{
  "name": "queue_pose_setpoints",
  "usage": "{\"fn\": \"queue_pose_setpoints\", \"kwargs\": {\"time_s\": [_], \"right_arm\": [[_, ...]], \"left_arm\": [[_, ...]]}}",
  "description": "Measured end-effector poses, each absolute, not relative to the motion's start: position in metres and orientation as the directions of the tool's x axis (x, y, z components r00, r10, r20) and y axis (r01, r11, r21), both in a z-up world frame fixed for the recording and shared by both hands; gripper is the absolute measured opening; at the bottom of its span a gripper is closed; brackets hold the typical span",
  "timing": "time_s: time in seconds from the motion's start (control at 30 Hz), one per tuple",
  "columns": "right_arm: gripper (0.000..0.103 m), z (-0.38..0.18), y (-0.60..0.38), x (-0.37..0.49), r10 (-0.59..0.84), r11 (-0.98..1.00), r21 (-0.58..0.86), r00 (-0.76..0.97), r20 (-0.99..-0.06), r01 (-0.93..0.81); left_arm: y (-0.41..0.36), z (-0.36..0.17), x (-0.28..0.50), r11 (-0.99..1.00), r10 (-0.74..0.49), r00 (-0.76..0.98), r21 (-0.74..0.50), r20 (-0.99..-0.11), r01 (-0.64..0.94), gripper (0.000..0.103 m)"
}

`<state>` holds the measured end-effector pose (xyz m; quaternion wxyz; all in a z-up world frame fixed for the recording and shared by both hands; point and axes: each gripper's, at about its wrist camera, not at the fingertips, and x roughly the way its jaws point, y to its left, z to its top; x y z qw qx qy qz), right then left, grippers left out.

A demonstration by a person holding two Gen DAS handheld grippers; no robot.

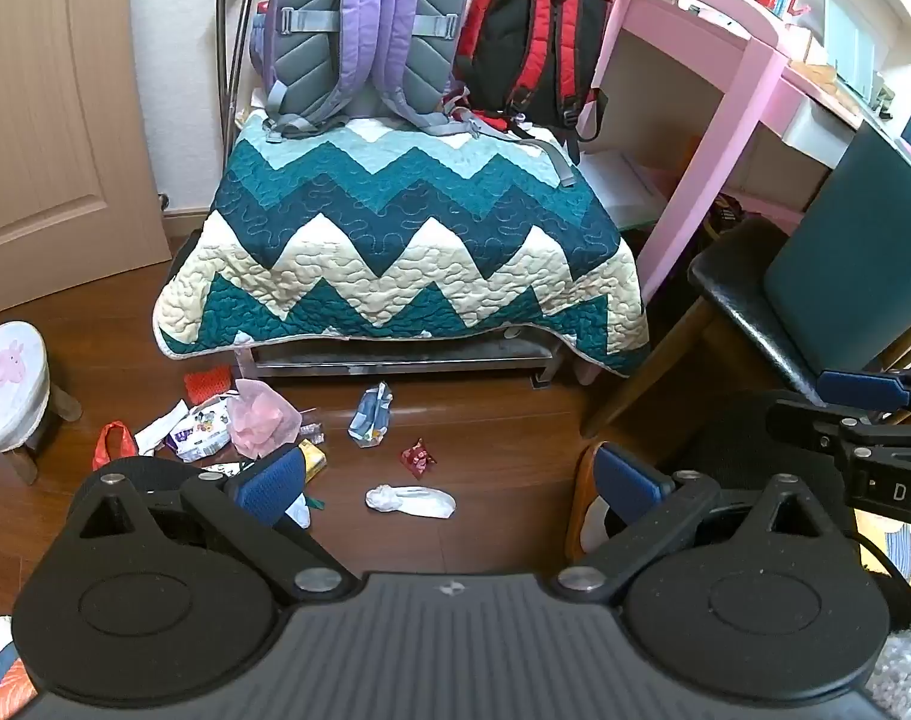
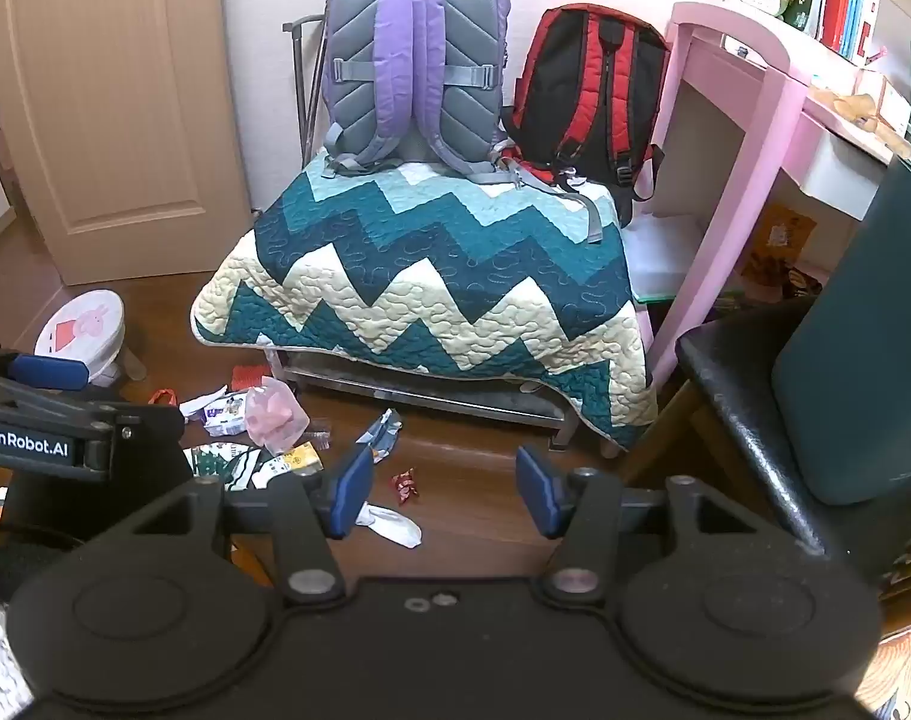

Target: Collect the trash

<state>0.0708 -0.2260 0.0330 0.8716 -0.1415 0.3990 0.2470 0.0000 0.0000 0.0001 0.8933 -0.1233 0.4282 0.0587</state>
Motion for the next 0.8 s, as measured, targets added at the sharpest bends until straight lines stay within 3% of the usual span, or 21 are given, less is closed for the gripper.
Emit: {"fn": "queue_pose_setpoints", "kwargs": {"time_s": [0.8], "right_arm": [[0.053,0.038,-0.231,0.062,0.262,0.855,-0.111,0.606,-0.751,-0.507]], "left_arm": [[-0.013,0.003,0.003,0.97,-0.019,0.636,-0.168,-0.771,-0.175,0.103]]}}
